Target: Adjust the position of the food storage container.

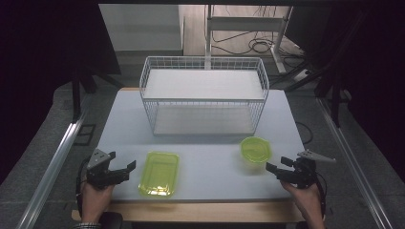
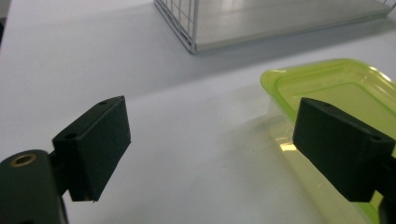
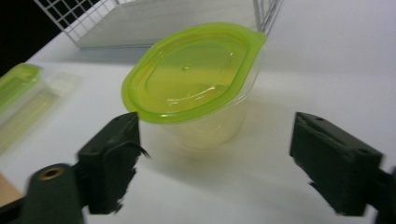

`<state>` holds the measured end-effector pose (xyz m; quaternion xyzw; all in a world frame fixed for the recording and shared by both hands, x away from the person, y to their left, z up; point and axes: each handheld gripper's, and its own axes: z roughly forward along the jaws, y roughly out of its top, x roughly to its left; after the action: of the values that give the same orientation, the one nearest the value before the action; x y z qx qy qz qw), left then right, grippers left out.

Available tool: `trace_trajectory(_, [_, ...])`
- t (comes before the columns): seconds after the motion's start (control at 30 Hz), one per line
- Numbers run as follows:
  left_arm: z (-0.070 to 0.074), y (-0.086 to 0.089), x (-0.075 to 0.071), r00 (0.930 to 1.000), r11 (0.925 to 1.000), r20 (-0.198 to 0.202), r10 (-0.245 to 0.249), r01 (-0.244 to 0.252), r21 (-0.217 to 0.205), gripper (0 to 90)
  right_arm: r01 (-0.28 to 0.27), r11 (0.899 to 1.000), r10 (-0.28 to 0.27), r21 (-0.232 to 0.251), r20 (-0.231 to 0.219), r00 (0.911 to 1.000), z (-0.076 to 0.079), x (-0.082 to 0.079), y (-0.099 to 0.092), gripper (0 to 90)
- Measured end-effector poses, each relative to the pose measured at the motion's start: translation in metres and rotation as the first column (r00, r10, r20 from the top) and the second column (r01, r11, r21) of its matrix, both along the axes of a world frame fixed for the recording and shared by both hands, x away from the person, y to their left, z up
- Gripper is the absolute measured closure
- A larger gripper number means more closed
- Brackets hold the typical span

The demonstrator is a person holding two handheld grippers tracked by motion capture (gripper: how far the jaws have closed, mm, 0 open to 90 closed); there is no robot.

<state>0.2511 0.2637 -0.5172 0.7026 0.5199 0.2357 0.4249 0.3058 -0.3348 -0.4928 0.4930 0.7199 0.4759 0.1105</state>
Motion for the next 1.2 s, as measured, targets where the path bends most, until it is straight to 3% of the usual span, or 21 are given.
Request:
trace_trajectory(0.07, [-0.001,-0.003,0.002,0.9993,0.9999,-0.037,-0.006,0.006,0.014,12.3,-0.015,1.000,0.015,0.017,-0.016,0.9998,0.000,0.001,-0.001,23.6])
trace_trajectory(0.13, [-0.001,-0.003,0.002,0.9989,0.9999,-0.048,-0.002,0.003,0.011,12.2,-0.025,1.000,0.025,0.011,-0.005,0.9997,0.002,-0.001,-0.001,26.8])
trace_trajectory(0.3, [-0.005,0.001,0.003,0.9996,0.9994,-0.026,0.008,-0.009,-0.033,11.8,-0.031,1.000,0.031,0.002,0.002,0.9995,0.004,-0.002,0.000,32.2])
trace_trajectory(0.4, [-0.008,0.003,0.004,0.9996,0.9997,-0.012,0.025,-0.025,0.002,12.0,-0.030,1.000,0.030,-0.001,-0.016,0.9994,0.002,-0.001,-0.001,34.8])
trace_trajectory(0.6, [-0.011,0.003,0.006,0.9999,0.9999,-0.002,0.013,-0.013,0.007,13.0,-0.044,0.999,0.044,-0.016,-0.023,0.9988,0.002,0.000,0.001,39.1])
trace_trajectory(0.73, [-0.012,0.002,0.008,0.9996,0.9996,-0.029,-0.002,0.003,0.028,13.9,-0.046,0.997,0.045,-0.058,-0.016,0.9989,0.005,0.000,0.002,44.9])
trace_trajectory(0.87, [-0.013,0.002,0.008,0.9994,0.9996,-0.030,-0.015,0.016,0.024,14.4,-0.043,0.995,0.043,-0.085,0.006,0.9990,0.013,-0.001,0.003,52.1])
trace_trajectory(1.2, [-0.013,0.003,0.008,0.9995,0.9998,-0.031,-0.008,0.008,0.019,10.9,-0.075,0.977,0.085,-0.198,0.043,0.9955,0.029,-0.005,0.016,71.9])
